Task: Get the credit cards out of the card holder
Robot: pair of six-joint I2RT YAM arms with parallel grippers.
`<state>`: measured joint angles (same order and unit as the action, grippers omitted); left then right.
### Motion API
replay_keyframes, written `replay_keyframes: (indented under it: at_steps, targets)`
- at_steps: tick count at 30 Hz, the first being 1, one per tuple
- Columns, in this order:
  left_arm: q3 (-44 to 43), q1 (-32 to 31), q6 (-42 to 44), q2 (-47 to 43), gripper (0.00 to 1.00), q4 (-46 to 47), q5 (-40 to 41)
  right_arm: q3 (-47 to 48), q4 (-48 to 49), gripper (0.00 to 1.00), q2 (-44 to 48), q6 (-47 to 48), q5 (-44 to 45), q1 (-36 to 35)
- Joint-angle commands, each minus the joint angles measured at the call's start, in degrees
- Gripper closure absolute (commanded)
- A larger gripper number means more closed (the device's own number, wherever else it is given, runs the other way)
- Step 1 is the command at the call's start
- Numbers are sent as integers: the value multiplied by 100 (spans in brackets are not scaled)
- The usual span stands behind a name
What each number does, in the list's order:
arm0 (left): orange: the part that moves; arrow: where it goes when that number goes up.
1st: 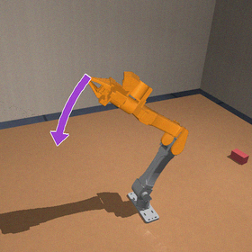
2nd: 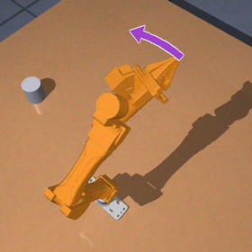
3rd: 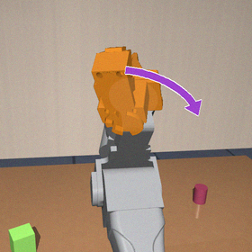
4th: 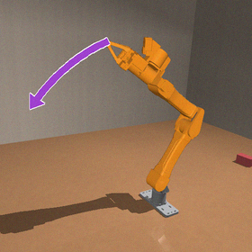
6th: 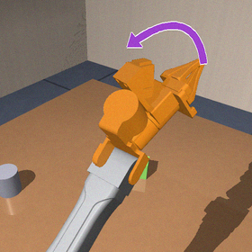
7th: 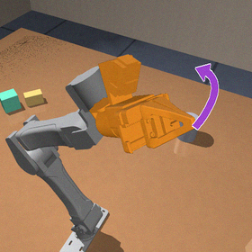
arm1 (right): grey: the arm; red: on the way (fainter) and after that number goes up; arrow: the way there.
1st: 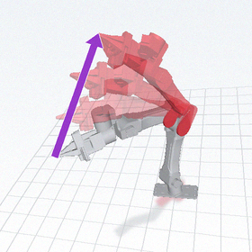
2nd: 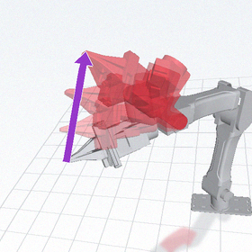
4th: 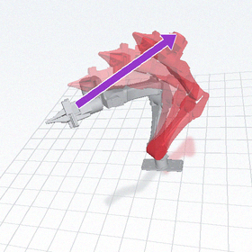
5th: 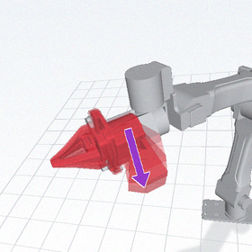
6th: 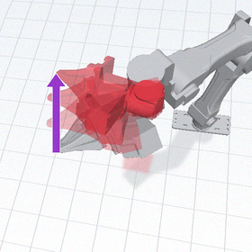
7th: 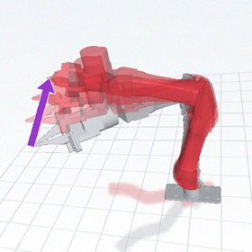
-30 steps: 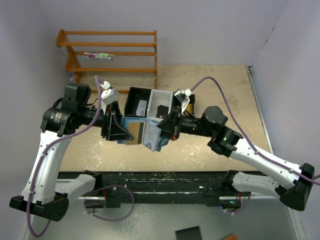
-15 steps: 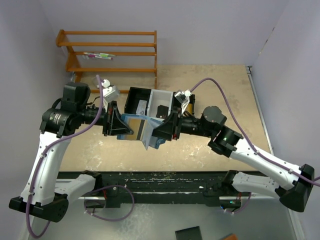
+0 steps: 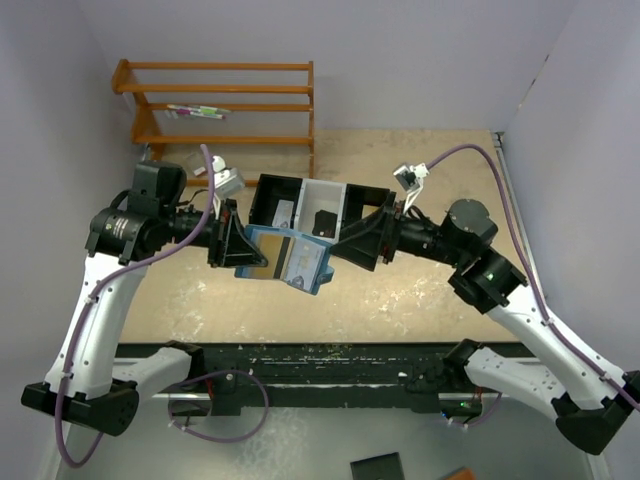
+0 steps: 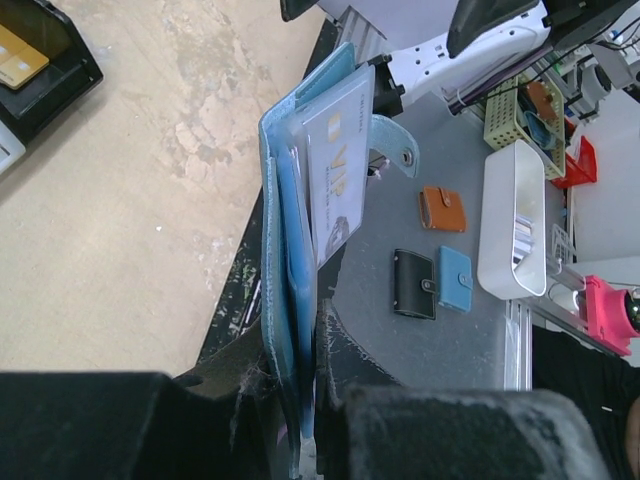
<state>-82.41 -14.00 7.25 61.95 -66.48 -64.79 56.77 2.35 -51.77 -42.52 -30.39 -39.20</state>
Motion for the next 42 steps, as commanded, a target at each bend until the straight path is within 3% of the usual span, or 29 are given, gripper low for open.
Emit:
replay_keyframes:
  at_steps: [1, 6, 10, 16, 22, 26, 31, 36, 39, 42]
  targets:
    - [-281, 24, 51, 0, 100, 49, -217, 154, 430, 18, -80, 164, -350, 2]
    - [-351, 27, 129, 111, 100, -102, -179, 313, 767, 20, -370, 98, -589, 0]
    - [-512, 29, 159, 205, 100, -181, -412, 260, 1040, 27, -674, 47, -950, -8]
    - [-539, 31, 202, 234, 100, -169, -643, 439, 1234, 48, -1097, 69, -1449, -181]
    - [-646, 38, 205, 232, 100, -245, -1150, 286, 1067, 86, -906, 149, -1473, -225]
    - [-609, 47, 92, 218, 100, -208, -1690, 147, 1141, 96, -668, 146, -1609, -218]
    - [-561, 81, -136, 192, 100, -58, -2056, 172, 1195, 89, -611, 153, -1687, -210]
    - [-533, 107, -259, 151, 100, -18, -2108, 876, 18, 47, -556, 628, -786, -168]
    - [-485, 121, -354, 144, 100, 74, -1893, 1434, -676, 37, -344, 794, 275, -167]
    - [-410, 161, -576, 151, 100, 316, -1403, 1722, -655, 31, -12, 702, 820, -167]
